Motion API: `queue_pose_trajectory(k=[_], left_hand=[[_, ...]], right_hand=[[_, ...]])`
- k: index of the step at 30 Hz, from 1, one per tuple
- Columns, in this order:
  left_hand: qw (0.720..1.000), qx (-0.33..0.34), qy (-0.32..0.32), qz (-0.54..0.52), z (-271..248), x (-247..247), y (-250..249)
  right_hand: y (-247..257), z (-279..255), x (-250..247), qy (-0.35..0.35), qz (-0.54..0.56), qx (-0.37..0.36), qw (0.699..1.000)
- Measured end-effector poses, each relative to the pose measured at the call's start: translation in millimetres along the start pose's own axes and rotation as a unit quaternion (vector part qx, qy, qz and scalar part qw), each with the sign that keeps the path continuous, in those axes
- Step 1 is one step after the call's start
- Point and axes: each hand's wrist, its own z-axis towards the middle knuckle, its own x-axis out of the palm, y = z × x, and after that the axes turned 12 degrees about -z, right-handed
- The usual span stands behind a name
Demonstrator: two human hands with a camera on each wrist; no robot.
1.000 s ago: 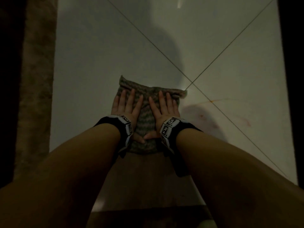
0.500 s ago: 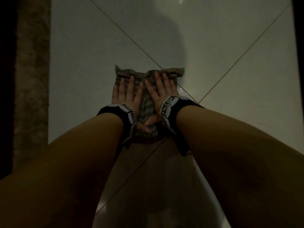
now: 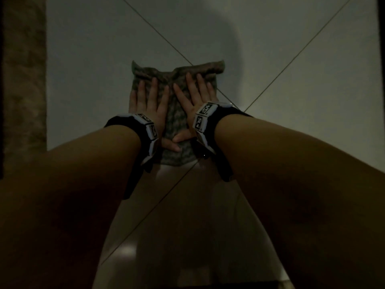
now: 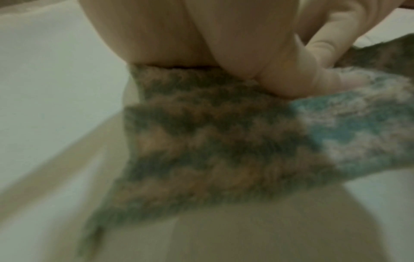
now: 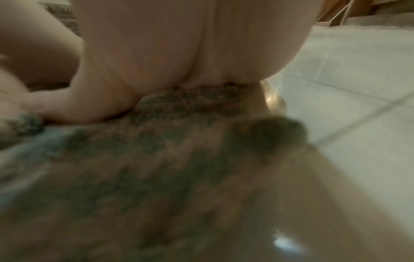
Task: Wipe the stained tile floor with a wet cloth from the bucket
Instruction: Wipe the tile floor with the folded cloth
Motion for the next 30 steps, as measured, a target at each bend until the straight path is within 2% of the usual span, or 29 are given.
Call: queue_pose_trajectory(k=[8, 21, 30], left_hand=[[0.999, -0.030, 0.022, 0.013, -15, 14, -30], [0.999, 0.039, 0.012, 0.008, -50, 46, -74], [0.997, 0.041, 0.063, 0.023, -106, 77, -113]], right_hand=[[-14, -27, 19, 0.004, -0.006, 0.004, 1.000], [-21, -94, 50, 0.029, 0.045, 0.032, 0.998], [1, -163, 85, 0.073, 0.077, 0.058, 0.993]])
